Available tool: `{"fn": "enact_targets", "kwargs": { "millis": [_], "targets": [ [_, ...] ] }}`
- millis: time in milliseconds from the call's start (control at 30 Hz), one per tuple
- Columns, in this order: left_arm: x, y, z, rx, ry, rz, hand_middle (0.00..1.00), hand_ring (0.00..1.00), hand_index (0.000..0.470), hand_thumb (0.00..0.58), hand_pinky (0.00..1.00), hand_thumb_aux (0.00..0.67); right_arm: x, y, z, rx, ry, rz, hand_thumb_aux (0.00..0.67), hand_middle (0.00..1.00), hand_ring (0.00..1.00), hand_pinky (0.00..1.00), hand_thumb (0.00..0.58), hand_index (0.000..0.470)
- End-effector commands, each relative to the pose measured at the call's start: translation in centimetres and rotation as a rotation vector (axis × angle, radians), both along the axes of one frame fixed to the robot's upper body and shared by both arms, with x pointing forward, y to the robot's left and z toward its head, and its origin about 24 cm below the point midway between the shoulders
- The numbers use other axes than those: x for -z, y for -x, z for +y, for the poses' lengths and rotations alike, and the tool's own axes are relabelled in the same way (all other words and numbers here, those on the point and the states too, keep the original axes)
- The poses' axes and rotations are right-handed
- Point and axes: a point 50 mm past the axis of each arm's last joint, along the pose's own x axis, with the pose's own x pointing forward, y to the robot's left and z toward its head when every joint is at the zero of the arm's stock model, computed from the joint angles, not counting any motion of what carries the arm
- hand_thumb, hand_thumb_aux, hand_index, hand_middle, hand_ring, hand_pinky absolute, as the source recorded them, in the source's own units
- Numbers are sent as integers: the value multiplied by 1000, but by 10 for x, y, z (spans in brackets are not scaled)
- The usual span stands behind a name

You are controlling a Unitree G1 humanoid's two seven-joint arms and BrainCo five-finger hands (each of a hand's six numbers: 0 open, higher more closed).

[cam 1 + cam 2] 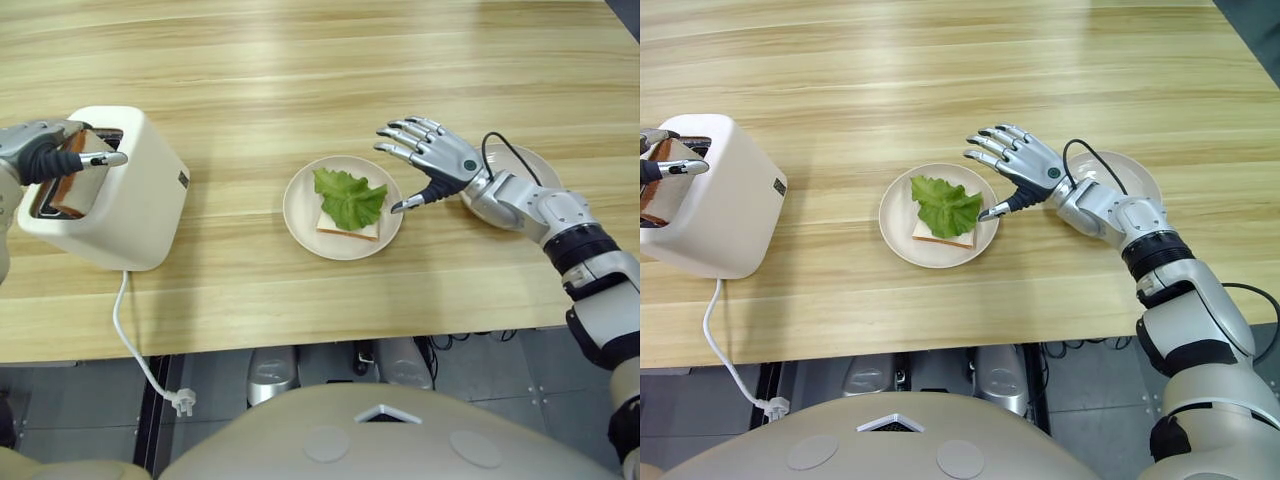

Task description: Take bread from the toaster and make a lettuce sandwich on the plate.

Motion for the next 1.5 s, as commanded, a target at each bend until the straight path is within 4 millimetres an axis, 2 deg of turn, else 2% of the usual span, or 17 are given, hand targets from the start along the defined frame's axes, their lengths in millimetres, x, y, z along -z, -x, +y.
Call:
{"fn": "enact_targets", "kwargs": {
  "millis": [33, 433, 600, 800, 1000, 1200, 1300, 1333, 1367, 1400, 1433, 1467, 1500],
  "targets": [
    [5, 8, 7, -40, 4, 50, 0, 0, 0, 0, 0, 0, -8, 0, -5, 18, -15, -17, 0, 0, 0, 0, 0, 0],
    [4, 11, 11, -63, -47, 58, 0, 0, 0, 0, 0, 0, -9, 4, -14, 45, -21, -19, 0, 0, 0, 0, 0, 0],
    [-7, 14, 26, -139, -112, 15, 0, 0, 0, 0, 0, 0, -7, 5, -14, 46, -19, -15, 0, 0, 0, 0, 0, 0],
    [-7, 13, 32, -168, -135, 15, 0, 0, 0, 0, 0, 0, -5, 5, -13, 44, -16, -12, 0, 0, 0, 0, 0, 0],
    [7, 11, 14, -79, -47, 60, 0, 0, 0, 0, 0, 0, -6, 5, -13, 42, -15, -15, 0, 0, 0, 0, 0, 0],
    [12, 9, 4, -29, -13, 75, 0, 0, 0, 0, 0, 0, -6, 5, -12, 41, -13, -15, 0, 0, 0, 0, 0, 0],
    [15, 9, 5, -31, -9, 92, 0, 0, 0, 0, 0, 0, -6, 5, -12, 41, -13, -16, 0, 0, 0, 0, 0, 0],
    [16, 9, 7, -36, -9, 97, 0, 0, 74, 172, 0, 108, -6, 5, -12, 41, -14, -16, 0, 0, 0, 0, 0, 0],
    [17, 10, 9, -40, -8, 100, 0, 0, 263, 474, 0, 384, -6, 5, -12, 40, -14, -17, 0, 0, 0, 0, 0, 0],
    [17, 10, 10, -43, -8, 101, 0, 0, 263, 474, 0, 384, -6, 5, -12, 40, -14, -17, 0, 0, 0, 0, 0, 0],
    [18, 10, 11, -44, -7, 102, 0, 0, 341, 541, 0, 497, -6, 5, -12, 39, -13, -18, 0, 0, 0, 0, 0, 0],
    [18, 10, 11, -44, -5, 102, 0, 0, 447, 580, 0, 652, -6, 5, -12, 39, -13, -18, 0, 0, 0, 0, 0, 0],
    [18, 10, 11, -39, -3, 100, 0, 0, 460, 580, 0, 670, -6, 5, -12, 39, -12, -19, 0, 0, 0, 0, 0, 0]
  ]
}}
